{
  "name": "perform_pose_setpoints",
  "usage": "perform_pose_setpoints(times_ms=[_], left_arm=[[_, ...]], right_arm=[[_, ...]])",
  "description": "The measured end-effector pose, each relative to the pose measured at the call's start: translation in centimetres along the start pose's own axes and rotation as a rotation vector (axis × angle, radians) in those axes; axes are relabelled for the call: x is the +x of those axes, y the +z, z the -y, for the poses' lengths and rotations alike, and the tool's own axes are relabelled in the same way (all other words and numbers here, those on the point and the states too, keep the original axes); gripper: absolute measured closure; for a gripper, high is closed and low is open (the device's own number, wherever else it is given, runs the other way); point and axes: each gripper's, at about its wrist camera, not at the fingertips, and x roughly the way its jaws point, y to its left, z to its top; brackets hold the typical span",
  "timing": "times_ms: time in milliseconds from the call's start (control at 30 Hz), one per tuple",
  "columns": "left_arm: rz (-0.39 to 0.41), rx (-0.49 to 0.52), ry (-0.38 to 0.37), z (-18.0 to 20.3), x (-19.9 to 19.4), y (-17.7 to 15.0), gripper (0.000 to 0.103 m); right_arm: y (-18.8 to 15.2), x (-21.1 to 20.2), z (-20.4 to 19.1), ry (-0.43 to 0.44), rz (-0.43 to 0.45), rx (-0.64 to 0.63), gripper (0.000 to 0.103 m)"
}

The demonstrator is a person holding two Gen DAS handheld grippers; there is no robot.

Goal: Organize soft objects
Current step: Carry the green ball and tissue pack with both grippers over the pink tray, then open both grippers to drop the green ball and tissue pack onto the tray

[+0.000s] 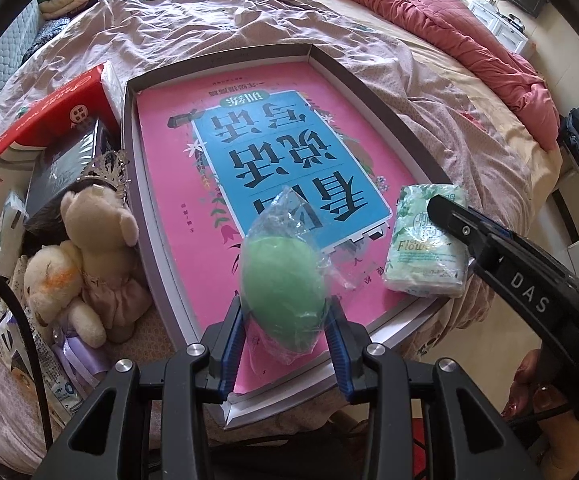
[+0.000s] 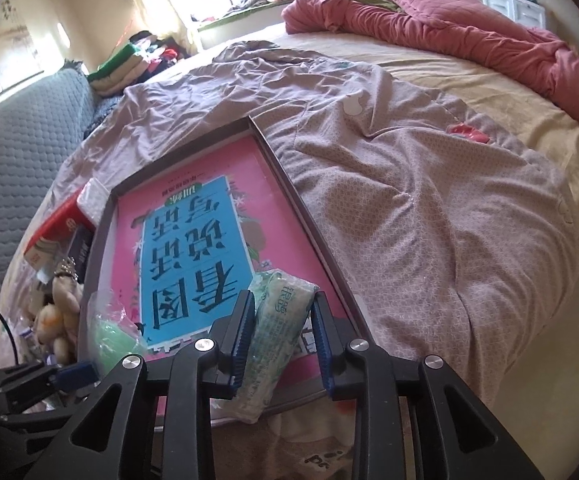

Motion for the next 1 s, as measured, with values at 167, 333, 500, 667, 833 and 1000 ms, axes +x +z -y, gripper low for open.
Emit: perform_pose_setpoints(times_ms=[167,333,500,667,833,1000], left_arm=[[-0.006,-0.006,-0.007,-0.1,0.0,-0.1,0.064],[-0.017,-0.012,0.002,-0.4,0.1,-0.2,0.063],[-0.017,-0.009,-0.011,-0.4,-0.1,-0.3,0.06],[-0.001,0.0,-0.012,-0.3,-0.7,-0.4,0.049],[0.012,-0.005,-0.007,-0.5,-1.2,-0.4,0.048],[0.041,-0.005,-0.021,-0.8,-2.3,-0.6,0.047]], right_arm=[[-0.1,-0.1,0.1,-0.032,-0.001,-0.001,0.07],[-0.2,-0.5,0.1,-0.059,0.001,-0.006,0.061],[-0.2,-1.0,-0.1,-0.072,0.0,-0.019,0.057],[-0.3,-1.9,-0.1,-0.096,-0.004,-0.037,0.053],[-0.7,-2.0,-0.6,-0.117,-0.011,-0.071,0.052],[-0.8,-1.3,-0.9,-0.145,-0.009,-0.095,0.051]])
